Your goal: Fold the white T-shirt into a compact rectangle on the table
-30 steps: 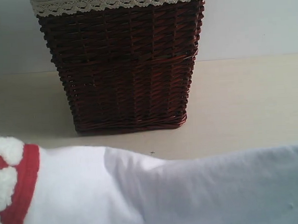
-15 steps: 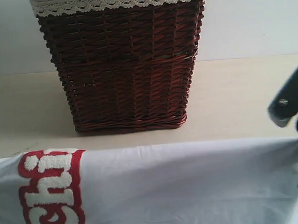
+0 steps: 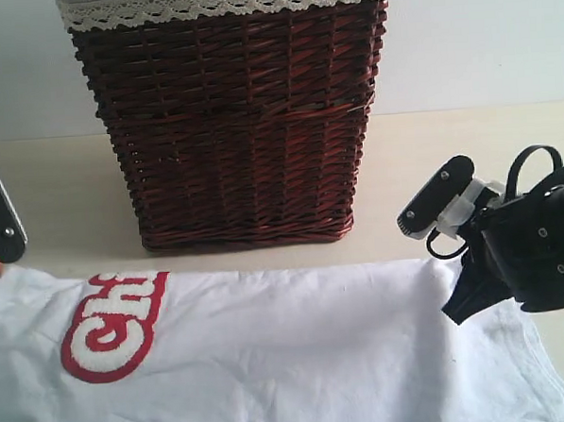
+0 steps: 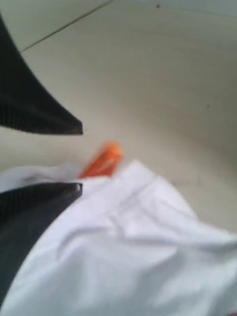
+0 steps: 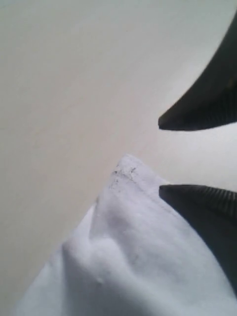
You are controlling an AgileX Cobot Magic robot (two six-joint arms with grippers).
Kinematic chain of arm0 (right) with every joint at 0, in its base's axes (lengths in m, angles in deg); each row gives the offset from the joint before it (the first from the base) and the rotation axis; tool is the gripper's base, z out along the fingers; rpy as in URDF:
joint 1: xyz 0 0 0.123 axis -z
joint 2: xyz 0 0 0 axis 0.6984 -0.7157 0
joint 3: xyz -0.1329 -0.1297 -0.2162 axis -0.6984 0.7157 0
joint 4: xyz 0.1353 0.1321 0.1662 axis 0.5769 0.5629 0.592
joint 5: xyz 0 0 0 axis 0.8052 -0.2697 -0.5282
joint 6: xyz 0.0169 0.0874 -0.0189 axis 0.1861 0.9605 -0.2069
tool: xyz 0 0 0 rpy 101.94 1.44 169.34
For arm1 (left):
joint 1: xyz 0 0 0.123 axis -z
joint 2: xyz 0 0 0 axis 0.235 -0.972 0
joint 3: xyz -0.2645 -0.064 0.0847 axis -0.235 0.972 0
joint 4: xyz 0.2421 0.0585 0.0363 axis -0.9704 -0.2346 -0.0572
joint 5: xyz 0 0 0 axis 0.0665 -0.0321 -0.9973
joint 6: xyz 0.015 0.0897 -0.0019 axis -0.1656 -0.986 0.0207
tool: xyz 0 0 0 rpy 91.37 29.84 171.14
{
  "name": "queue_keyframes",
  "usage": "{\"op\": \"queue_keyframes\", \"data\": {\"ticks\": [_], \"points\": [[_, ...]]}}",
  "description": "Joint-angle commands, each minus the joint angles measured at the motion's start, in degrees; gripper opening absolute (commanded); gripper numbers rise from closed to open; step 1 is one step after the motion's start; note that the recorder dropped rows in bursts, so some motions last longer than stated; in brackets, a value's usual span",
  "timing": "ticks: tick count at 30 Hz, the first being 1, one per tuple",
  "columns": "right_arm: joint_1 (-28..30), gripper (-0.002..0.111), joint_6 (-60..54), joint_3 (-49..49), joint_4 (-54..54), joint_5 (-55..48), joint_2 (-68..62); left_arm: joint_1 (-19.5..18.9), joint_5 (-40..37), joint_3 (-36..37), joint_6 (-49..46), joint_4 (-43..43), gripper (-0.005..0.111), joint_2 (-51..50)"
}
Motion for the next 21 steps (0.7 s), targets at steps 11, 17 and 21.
{"op": "queue_keyframes", "data": {"ticks": [11, 17, 21], "points": [[0.0, 0.062, 4.1, -0.3, 0.7, 7.1, 7.6, 0.3, -6.6, -4.2, -4.2, 30.4, 0.040, 9.0], [0.0, 0.062, -1.9, -0.3, 7.8, 12.1, 12.0, 9.9, -27.4, -2.0, -53.1, 73.7, 0.033, 19.2], [0.0, 0.062, -2.6, -0.3, 10.6, 12.6, 12.2, 15.9, -34.8, 1.3, -53.3, 84.8, 0.033, 21.5]]}}
